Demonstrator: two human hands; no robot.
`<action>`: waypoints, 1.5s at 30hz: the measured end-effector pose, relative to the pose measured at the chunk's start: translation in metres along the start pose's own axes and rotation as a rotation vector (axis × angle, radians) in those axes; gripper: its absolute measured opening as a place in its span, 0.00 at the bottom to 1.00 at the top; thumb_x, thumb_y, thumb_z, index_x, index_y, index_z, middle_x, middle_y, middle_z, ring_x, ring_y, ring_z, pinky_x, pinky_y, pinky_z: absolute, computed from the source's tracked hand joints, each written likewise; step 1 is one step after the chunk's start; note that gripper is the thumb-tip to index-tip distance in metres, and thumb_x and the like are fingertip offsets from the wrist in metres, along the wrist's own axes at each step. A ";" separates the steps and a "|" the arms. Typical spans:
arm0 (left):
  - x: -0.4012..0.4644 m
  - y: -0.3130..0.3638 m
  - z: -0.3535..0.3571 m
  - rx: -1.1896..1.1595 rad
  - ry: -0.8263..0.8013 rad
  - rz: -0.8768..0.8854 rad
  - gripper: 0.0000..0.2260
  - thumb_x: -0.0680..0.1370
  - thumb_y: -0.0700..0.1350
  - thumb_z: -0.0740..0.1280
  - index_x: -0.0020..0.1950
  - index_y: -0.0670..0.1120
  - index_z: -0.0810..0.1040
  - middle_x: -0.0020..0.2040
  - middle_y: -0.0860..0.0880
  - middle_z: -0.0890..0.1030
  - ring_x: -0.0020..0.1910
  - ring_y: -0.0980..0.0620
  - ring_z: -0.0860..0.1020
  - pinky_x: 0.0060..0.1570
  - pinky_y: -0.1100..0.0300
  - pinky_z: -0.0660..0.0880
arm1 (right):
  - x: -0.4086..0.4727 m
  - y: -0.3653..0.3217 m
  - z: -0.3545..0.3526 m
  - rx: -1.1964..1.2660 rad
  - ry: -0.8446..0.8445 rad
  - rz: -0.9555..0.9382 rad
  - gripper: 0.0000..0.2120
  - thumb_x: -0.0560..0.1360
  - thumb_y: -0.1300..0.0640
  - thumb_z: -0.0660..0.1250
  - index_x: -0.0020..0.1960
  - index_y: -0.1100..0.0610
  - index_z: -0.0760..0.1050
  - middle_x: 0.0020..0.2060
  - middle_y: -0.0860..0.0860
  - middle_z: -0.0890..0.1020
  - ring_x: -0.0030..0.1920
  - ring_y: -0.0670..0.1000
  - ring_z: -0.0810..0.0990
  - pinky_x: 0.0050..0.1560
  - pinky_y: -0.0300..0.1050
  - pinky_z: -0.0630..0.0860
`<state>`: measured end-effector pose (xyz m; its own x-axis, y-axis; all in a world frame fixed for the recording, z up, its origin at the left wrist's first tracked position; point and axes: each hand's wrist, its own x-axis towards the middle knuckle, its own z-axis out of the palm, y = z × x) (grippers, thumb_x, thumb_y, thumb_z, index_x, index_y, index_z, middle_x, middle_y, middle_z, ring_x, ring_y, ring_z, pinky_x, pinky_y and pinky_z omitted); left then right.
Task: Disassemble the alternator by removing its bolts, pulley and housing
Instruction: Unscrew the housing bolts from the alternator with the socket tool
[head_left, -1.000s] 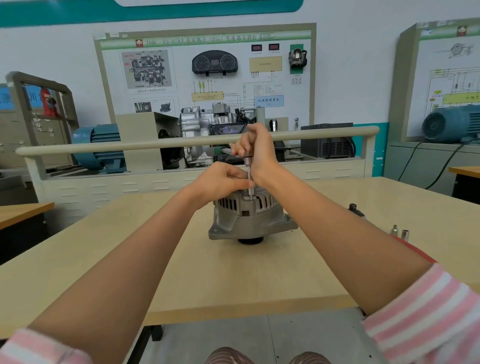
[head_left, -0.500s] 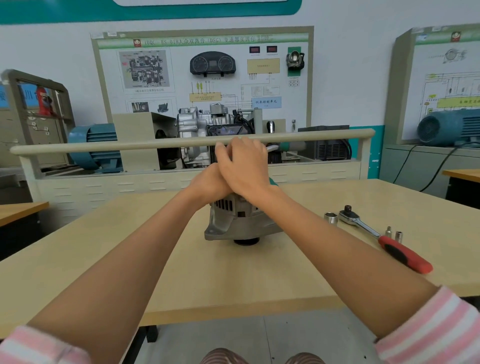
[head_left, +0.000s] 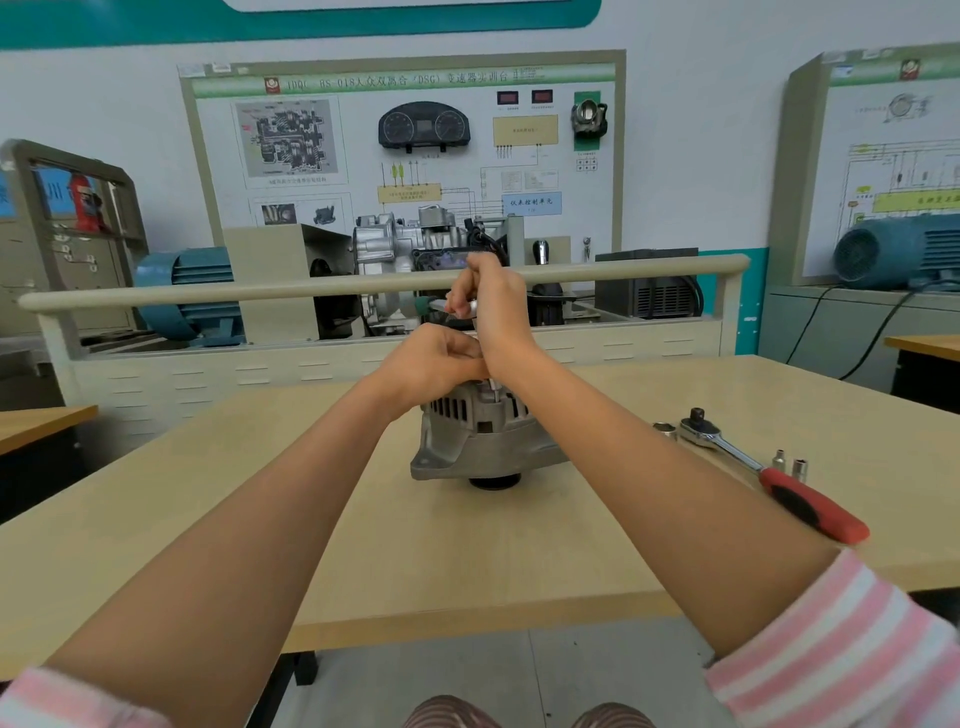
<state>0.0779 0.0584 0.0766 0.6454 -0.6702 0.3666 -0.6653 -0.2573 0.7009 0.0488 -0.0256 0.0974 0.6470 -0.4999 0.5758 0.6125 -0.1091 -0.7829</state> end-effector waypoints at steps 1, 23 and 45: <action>0.001 0.000 0.000 0.007 0.007 -0.002 0.03 0.75 0.37 0.70 0.43 0.43 0.83 0.42 0.46 0.85 0.44 0.52 0.81 0.53 0.59 0.76 | 0.000 0.001 -0.001 -0.042 0.014 -0.024 0.24 0.80 0.59 0.54 0.24 0.59 0.67 0.21 0.49 0.71 0.30 0.49 0.71 0.40 0.43 0.70; 0.001 0.002 0.003 0.093 0.010 -0.001 0.02 0.74 0.42 0.70 0.42 0.45 0.82 0.45 0.44 0.84 0.52 0.44 0.81 0.60 0.43 0.75 | -0.003 0.002 -0.021 -0.877 -0.026 -0.287 0.16 0.76 0.57 0.60 0.30 0.55 0.63 0.27 0.48 0.68 0.32 0.48 0.66 0.42 0.44 0.66; 0.000 0.003 0.002 0.171 0.036 0.010 0.11 0.76 0.39 0.65 0.56 0.39 0.78 0.52 0.38 0.81 0.55 0.39 0.78 0.58 0.41 0.74 | -0.013 0.009 -0.015 -1.308 0.185 -0.525 0.16 0.77 0.49 0.56 0.44 0.59 0.76 0.39 0.53 0.77 0.44 0.54 0.74 0.52 0.49 0.64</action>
<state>0.0750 0.0555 0.0776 0.6495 -0.6484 0.3972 -0.7239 -0.3672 0.5841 0.0393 -0.0331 0.0796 0.3492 -0.2456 0.9043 -0.1617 -0.9664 -0.2000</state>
